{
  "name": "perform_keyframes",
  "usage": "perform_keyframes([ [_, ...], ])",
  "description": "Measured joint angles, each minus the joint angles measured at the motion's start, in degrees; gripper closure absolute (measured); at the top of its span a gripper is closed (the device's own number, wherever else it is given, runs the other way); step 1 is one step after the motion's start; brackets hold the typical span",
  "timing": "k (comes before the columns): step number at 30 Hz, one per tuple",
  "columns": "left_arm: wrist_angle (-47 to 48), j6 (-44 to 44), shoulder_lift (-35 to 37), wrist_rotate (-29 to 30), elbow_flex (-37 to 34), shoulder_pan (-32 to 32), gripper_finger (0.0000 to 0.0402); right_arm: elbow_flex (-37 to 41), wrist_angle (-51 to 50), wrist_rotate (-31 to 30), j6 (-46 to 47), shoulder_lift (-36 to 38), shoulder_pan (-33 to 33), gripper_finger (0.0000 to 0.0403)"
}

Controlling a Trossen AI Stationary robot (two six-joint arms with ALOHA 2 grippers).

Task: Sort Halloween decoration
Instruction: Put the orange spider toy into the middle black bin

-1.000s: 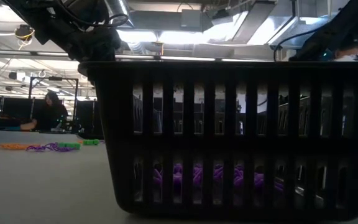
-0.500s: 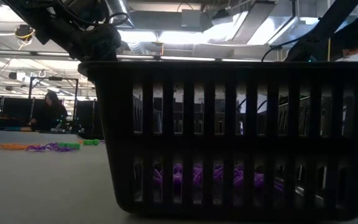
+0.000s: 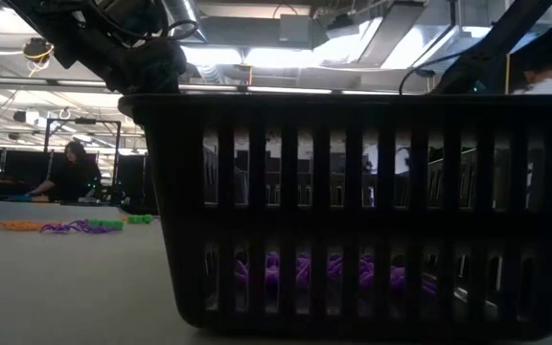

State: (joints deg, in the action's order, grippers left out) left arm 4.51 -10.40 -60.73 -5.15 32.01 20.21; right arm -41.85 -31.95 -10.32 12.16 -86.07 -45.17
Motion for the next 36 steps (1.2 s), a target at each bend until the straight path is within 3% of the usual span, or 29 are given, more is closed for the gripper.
perform_keyframes([
  [6,0.11,-0.4,0.0,-0.05,0.0,-0.04,0.0278,-3.68,-1.43,3.49,0.07,3.38,6.89,0.0401],
  [12,0.31,-1.24,0.0,-0.08,0.0,-1.09,0.0278,-9.27,-0.85,7.48,0.04,4.14,17.93,0.0401],
  [18,0.26,-1.2,0.0,-0.06,0.0,-1.44,0.0278,-11.79,6.59,16.09,-0.1,4.14,32.23,0.0401],
  [24,-0.49,-1.09,0.0,0.12,0.0,-1.44,0.0278,-13.86,14.61,17.18,-1.5,2.07,44.17,0.0401],
  [28,-1.29,-1.05,0.02,0.15,-0.02,-1.44,0.0278,-16.29,16.34,16.94,-2.16,-0.27,47.21,0.04],
  [36,-1.29,-0.53,0.0,0.54,-0.02,-1.38,0.0278,-18.24,16.21,14.39,-2.2,-3.0,45.08,0.0394],
])
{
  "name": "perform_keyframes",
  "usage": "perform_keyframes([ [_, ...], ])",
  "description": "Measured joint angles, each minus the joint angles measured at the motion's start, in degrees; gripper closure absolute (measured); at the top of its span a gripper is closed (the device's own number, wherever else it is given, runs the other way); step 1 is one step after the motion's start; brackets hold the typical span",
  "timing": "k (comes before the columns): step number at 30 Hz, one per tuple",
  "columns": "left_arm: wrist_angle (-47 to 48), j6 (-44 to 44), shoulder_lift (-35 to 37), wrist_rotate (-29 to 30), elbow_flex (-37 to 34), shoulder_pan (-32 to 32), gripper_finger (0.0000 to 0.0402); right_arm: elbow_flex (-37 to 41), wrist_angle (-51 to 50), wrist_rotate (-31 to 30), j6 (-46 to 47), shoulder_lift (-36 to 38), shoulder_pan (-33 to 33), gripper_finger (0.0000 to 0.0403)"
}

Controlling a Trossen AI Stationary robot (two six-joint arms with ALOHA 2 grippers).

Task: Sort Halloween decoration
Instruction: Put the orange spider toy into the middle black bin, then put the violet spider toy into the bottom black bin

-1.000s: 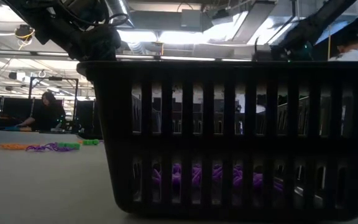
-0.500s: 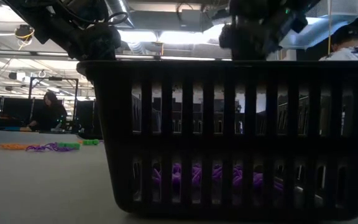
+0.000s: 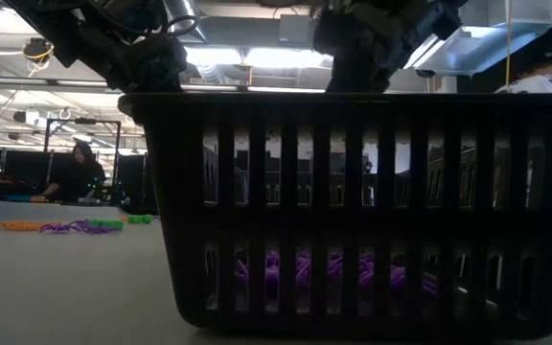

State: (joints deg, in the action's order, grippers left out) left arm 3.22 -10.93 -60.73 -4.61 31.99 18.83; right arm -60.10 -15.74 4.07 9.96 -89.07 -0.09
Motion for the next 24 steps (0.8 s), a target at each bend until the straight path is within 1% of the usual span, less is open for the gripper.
perform_keyframes([
  [3,0.03,0.19,0.0,0.01,0.0,0.0,0.0278,0.0,-2.38,-0.01,-0.33,-0.12,-1.71,0.0368],
  [9,0.54,0.14,0.0,0.02,0.0,0.0,0.0278,0.0,-4.22,-0.52,-3.42,-0.08,-4.28,0.0273],
  [11,0.83,0.12,0.0,0.03,0.0,0.0,0.0278,0.0,-7.77,-3.96,-3.98,0.57,-5.63,0.0248],
  [12,0.92,0.09,0.0,0.03,0.0,0.0,0.0278,0.0,-9.55,-6.82,-3.99,0.89,-6.54,0.024],
  [14,1.01,-0.4,0.0,0.01,0.0,-0.02,0.0278,0.17,-11.87,-12.44,-3.83,1.45,-9.21,0.023],
  [15,1.09,-0.51,0.0,0.03,0.0,-0.07,0.0278,0.51,-12.43,-14.11,-3.5,1.5,-10.85,0.0228],
  [16,1.1,-0.52,0.0,0.06,0.0,-0.13,0.0278,0.87,-12.67,-14.52,-3.34,1.5,-12.64,0.0227],
  [18,1.18,-0.53,0.0,0.08,0.0,-0.31,0.0278,1.69,-12.64,-12.93,-3.8,1.43,-16.74,0.0227],
  [22,1.14,-0.51,0.0,0.02,0.0,-0.52,0.0278,4.74,-9.5,-8.06,-4.36,1.46,-25.32,0.0232],
  [24,1.16,-0.51,0.0,0.08,0.0,-0.5,0.0278,6.23,-7.63,-7.24,-4.15,1.44,-29.68,0.0232],
])
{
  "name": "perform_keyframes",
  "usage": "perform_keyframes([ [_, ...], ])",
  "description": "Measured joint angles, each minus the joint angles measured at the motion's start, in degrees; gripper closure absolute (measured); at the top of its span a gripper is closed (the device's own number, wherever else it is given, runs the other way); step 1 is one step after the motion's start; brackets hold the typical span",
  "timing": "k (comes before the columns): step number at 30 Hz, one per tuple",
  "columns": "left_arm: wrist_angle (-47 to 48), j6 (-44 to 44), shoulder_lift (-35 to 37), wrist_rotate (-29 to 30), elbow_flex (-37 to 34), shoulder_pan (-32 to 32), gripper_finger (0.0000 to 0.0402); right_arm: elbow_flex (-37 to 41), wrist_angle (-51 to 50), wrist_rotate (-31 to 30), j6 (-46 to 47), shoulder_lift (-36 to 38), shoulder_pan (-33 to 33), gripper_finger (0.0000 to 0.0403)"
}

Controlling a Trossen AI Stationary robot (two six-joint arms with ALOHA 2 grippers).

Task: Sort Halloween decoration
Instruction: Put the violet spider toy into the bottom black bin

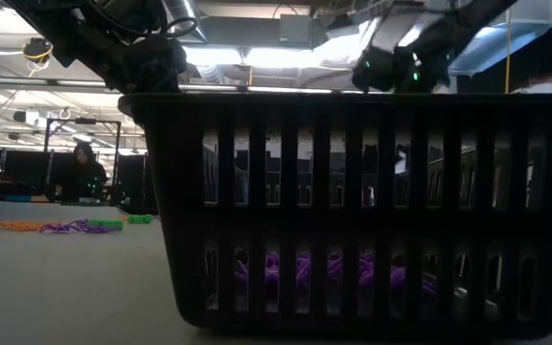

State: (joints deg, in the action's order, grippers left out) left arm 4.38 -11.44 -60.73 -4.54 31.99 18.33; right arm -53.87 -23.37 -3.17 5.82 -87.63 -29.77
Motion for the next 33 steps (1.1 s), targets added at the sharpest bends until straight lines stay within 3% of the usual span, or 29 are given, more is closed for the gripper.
perform_keyframes([
  [8,-0.18,-0.02,0.0,0.88,0.0,0.0,0.0278,2.34,2.8,2.01,2.7,-5.2,-10.52,0.0232],
  [12,-0.59,0.0,0.0,0.92,0.0,0.0,0.0278,2.34,4.01,4.9,2.67,-9.74,-10.8,0.0232],
  [20,-0.57,0.0,0.0,0.9,0.0,0.0,0.0278,2.01,4.71,4.14,2.48,-14.47,-10.7,0.0237],
  [23,-0.57,0.0,0.0,0.9,0.0,0.0,0.0278,1.89,4.65,3.63,2.42,-14.19,-10.72,0.0263],
  [31,-0.57,0.0,0.0,0.87,0.0,0.0,0.0278,0.71,3.17,3.22,0.82,-12.0,-10.74,0.0388],
  [33,-0.57,0.0,0.0,0.87,0.0,0.0,0.0278,0.17,2.97,3.28,0.03,-11.35,-10.74,0.0398],
])
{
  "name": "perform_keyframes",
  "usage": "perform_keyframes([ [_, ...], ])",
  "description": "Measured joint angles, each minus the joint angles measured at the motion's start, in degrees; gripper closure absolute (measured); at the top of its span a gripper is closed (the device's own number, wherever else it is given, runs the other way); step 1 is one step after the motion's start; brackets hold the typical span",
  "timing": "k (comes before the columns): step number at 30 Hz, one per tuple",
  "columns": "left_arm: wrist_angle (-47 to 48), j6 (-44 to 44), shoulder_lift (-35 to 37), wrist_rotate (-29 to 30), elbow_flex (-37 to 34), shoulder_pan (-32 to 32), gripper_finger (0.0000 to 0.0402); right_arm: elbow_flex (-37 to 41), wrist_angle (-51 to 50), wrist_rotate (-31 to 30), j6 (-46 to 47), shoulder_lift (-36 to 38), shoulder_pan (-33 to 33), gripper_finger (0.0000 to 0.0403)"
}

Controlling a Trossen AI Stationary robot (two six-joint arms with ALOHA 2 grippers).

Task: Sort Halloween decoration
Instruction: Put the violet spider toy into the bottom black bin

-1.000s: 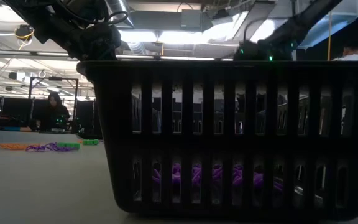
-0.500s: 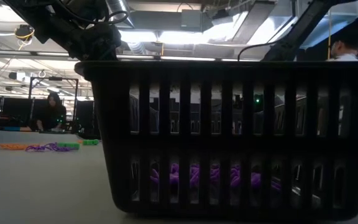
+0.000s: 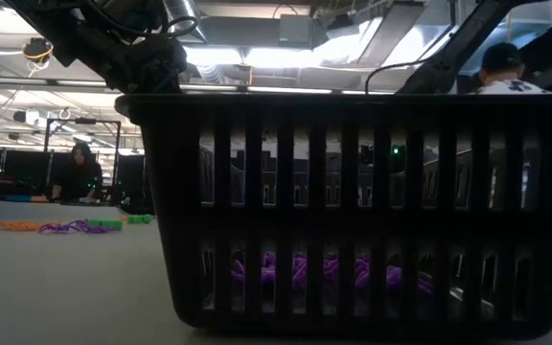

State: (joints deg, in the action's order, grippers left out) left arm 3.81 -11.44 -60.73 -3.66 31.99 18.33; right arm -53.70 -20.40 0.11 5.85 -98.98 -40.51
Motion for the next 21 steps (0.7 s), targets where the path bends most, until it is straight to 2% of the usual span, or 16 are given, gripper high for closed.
perform_keyframes([
  [6,0.0,0.0,0.0,0.0,0.0,0.02,0.0278,-1.16,-0.24,2.61,-0.27,1.99,0.87,0.04],
  [10,0.02,-0.04,0.0,0.0,0.0,0.02,0.0278,-2.14,-0.56,5.24,-0.19,4.82,4.36,0.0399],
  [15,0.04,-0.17,0.0,-0.02,0.0,0.0,0.0278,-3.79,-0.61,7.03,-0.22,8.51,11.96,0.04],
  [21,0.04,-0.17,0.0,-0.01,0.0,0.02,0.0278,-8.64,-0.78,7.05,-0.22,9.16,24.03,0.0401],
])
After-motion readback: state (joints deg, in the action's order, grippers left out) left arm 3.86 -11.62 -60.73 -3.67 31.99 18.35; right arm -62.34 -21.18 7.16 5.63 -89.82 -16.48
